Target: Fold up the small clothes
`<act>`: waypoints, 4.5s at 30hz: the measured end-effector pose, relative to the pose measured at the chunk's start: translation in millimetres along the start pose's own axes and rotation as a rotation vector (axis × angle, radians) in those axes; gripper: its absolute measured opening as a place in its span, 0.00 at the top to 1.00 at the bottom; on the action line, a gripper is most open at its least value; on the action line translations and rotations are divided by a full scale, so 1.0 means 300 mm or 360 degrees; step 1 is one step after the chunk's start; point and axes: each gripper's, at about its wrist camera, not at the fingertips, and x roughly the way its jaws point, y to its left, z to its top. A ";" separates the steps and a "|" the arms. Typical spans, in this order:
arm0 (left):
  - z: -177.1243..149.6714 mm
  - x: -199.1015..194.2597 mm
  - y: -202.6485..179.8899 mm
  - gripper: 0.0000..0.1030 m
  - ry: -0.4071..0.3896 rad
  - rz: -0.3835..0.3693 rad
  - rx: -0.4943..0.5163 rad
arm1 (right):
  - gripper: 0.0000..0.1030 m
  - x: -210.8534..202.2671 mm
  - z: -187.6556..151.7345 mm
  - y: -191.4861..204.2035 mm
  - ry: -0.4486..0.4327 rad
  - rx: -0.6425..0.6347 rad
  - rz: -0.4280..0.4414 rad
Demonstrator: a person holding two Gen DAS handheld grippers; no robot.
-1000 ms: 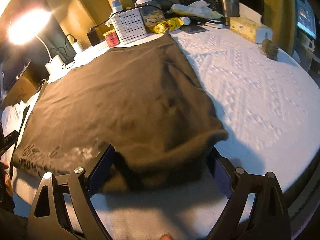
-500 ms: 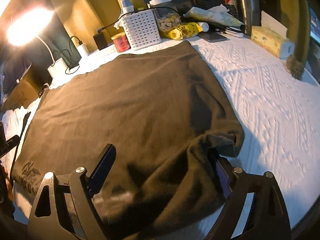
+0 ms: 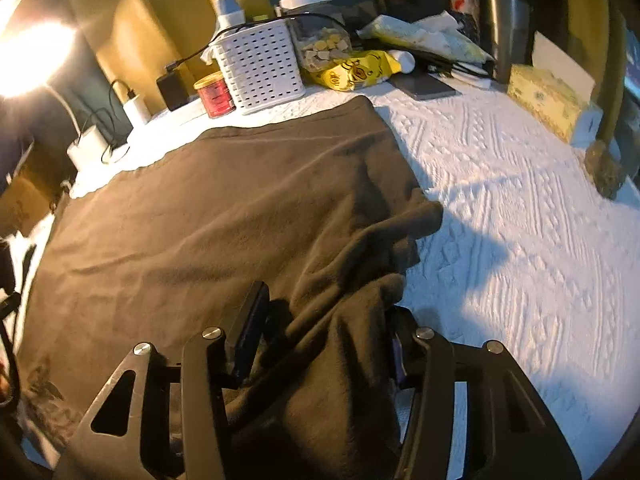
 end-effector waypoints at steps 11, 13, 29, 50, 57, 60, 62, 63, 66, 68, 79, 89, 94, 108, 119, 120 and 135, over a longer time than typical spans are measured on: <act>0.012 0.053 0.016 0.06 0.0040 -0.0035 -0.0006 | 0.46 -0.091 -0.089 -0.024 0.0021 0.0133 -0.0123; 0.015 0.057 0.012 0.06 0.0046 -0.0036 0.0009 | 0.45 -0.099 -0.103 -0.022 0.0009 0.0151 -0.0140; 0.079 0.093 0.183 0.06 0.0194 -0.0251 -0.0455 | 0.00 -0.062 -0.096 0.021 0.0040 0.0105 -0.0120; 0.086 0.015 0.157 0.06 0.0095 -0.0093 -0.0147 | 0.84 0.034 0.083 0.113 -0.0040 -0.0120 0.0014; 0.078 -0.030 0.164 0.06 0.0028 -0.0072 -0.0083 | 0.84 -0.063 0.142 0.212 -0.0179 -0.0238 0.0024; 0.073 -0.045 0.175 0.06 0.0007 -0.0055 -0.0083 | 0.84 -0.090 0.156 0.248 -0.0205 -0.0266 0.0027; 0.068 -0.055 0.183 0.06 -0.0006 -0.0050 -0.0081 | 0.84 -0.102 0.159 0.269 -0.0219 -0.0281 0.0030; 0.066 -0.060 0.187 0.06 -0.0012 -0.0048 -0.0081 | 0.84 -0.109 0.161 0.283 -0.0224 -0.0292 0.0035; 0.057 -0.073 0.200 0.06 -0.0027 -0.0038 -0.0075 | 0.84 -0.130 0.161 0.333 -0.0244 -0.0328 0.0062; 0.053 -0.082 0.210 0.06 -0.0038 -0.0038 -0.0072 | 0.84 -0.143 0.162 0.376 -0.0257 -0.0357 0.0087; 0.046 -0.134 0.256 0.06 -0.0103 -0.0016 -0.0018 | 0.86 -0.140 0.147 0.676 -0.0245 -0.0543 0.0309; 0.010 -0.161 0.323 0.06 -0.0094 -0.0009 -0.0081 | 0.86 -0.040 0.044 0.894 -0.0109 -0.0678 0.0482; -0.004 -0.186 0.359 0.06 -0.0100 0.0025 -0.0111 | 0.86 0.014 -0.025 1.018 -0.0010 -0.0739 0.0596; -0.059 -0.208 0.348 0.06 -0.0068 0.0041 -0.0165 | 0.39 -0.123 -0.090 1.041 0.0081 -0.0747 0.0984; 0.019 -0.218 0.013 0.06 -0.0125 -0.0289 0.0075 | 0.39 -0.255 -0.043 0.608 -0.0141 -0.0457 0.0649; 0.025 -0.206 -0.032 0.06 -0.0115 -0.0301 0.0127 | 0.39 -0.251 -0.045 0.570 -0.0139 -0.0419 0.0625; -0.023 -0.062 -0.158 0.91 0.0153 -0.0218 0.0478 | 0.39 -0.148 -0.164 0.367 -0.0037 -0.0245 0.0568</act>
